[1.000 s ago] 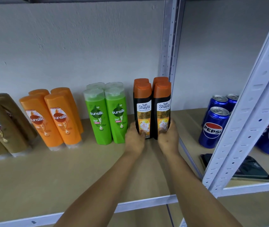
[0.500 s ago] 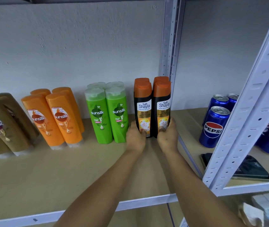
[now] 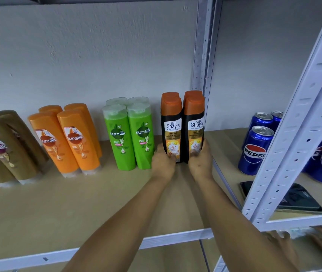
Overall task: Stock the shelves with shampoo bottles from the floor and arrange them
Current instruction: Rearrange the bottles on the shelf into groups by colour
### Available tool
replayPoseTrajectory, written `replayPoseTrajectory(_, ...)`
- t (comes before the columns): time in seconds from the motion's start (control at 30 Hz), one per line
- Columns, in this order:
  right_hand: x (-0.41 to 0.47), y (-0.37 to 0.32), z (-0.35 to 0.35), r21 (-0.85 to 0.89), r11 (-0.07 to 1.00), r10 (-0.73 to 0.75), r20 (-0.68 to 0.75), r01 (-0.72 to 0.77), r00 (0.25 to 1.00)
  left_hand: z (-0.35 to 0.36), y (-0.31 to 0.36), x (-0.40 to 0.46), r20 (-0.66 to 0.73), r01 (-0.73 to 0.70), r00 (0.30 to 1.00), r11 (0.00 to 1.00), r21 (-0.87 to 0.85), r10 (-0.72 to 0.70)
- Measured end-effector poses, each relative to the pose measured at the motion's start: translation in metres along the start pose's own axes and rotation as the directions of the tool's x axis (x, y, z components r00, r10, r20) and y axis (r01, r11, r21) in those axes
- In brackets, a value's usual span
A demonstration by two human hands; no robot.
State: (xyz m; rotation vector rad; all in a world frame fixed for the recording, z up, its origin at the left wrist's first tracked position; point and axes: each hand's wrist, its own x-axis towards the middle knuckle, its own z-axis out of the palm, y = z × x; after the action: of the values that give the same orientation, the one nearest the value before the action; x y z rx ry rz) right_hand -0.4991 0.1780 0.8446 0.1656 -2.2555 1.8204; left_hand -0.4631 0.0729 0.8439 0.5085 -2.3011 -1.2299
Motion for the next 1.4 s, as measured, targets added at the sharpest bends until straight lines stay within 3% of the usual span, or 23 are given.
replayPoseTrajectory(0.2, -0.005, 0.0, 0.0, -0.025, 1.0, -0.007, 0.005, 0.007, 1.0, -0.006, 0.003, -0.01, 0.037, -0.031, 0.999, 0.999, -0.01, 0.031)
replayPoseTrajectory(0.4, -0.014, -0.001, -0.004, -0.159, 0.987, -0.037, 0.024, 0.04, 0.999, -0.019, 0.001, -0.023, 0.079, -0.147, 0.986, 0.989, -0.019, 0.148)
replayPoseTrajectory(0.6, -0.032, -0.006, -0.013, -0.281, 0.954, -0.078, 0.101, 0.104, 0.992, -0.044, -0.003, -0.032, 0.156, -0.265, 0.957, 0.954, 0.141, 0.243)
replayPoseTrajectory(0.83, -0.058, -0.018, -0.022, -0.595, 0.755, -0.13, 0.275, 0.275, 0.952, -0.08, -0.01, -0.049, 0.249, -0.373, 0.923, 0.842, 0.389, 0.294)
replayPoseTrajectory(1.0, -0.084, -0.036, -0.025, -0.707, 0.611, -0.044, 0.419, 0.356, 0.907, -0.106, -0.019, -0.064, 0.282, -0.361, 0.93, 0.716, 0.597, 0.234)
replayPoseTrajectory(1.2, -0.121, -0.062, -0.016, -0.753, 0.513, -0.003, 0.477, 0.411, 0.879, -0.148, -0.031, -0.084, 0.313, -0.329, 0.936, 0.71, 0.623, 0.159)
replayPoseTrajectory(1.4, -0.173, -0.092, 0.011, -0.758, 0.491, -0.037, 0.474, 0.429, 0.88, -0.215, -0.05, -0.104, 0.301, -0.348, 0.932, 0.726, 0.594, 0.201)
